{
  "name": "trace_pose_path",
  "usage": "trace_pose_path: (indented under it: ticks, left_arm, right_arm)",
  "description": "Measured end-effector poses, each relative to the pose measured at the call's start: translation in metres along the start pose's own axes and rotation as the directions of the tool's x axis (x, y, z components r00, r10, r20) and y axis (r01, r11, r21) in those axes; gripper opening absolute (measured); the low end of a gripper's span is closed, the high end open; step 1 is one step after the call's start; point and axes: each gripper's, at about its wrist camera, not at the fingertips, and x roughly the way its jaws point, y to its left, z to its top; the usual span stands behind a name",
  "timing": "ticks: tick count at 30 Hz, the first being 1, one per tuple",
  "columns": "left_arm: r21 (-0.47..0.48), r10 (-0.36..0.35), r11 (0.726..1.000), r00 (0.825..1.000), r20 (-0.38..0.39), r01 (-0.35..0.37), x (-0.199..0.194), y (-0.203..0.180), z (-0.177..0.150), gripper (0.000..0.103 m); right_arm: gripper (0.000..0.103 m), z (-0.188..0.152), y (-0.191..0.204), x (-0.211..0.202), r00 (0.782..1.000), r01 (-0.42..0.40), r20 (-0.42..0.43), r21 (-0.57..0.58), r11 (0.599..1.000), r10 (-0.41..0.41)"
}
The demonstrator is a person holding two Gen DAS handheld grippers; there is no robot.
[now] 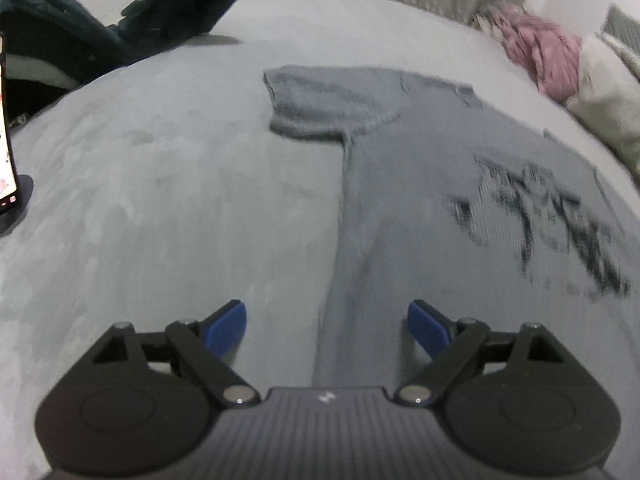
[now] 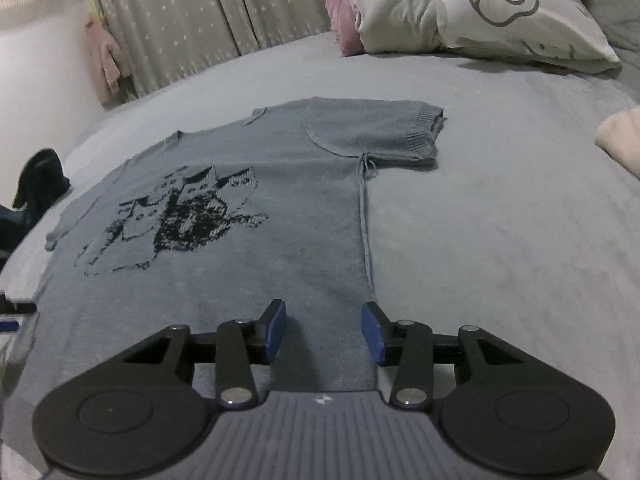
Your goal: Fold clothes
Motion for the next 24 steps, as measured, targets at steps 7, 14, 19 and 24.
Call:
trace_pose_path:
  ticks: [7,14,19,24]
  left_arm:
    - [0.112,-0.058,0.991,0.995,-0.08,0.067,-0.036,0.007,-0.047,0.085]
    - [0.058,-0.178,0.981,0.976,-0.127,0.186,-0.063,0.02,-0.078,0.068]
    - [0.023,-0.196,0.98,0.975,-0.104,0.199,-0.07,0.025,-0.09,0.014]
    - [-0.05,-0.23,0.973,0.971,-0.068,0.227,-0.077,0.038,-0.093,0.004]
  right_arm:
    - [0.042,-0.012,0.01,-0.028,0.996,0.027,-0.084,-0.1,0.995,-0.036]
    - [0.042,-0.061,0.01,-0.071,0.979,-0.012,-0.203,-0.17,0.985,-0.023]
    - [0.038,-0.074,-0.005,-0.075,0.984,-0.02,-0.179,-0.063,0.998,0.009]
    - [0.006,-0.071,0.001,-0.076,0.985,-0.043,-0.169,-0.112,0.993,0.024]
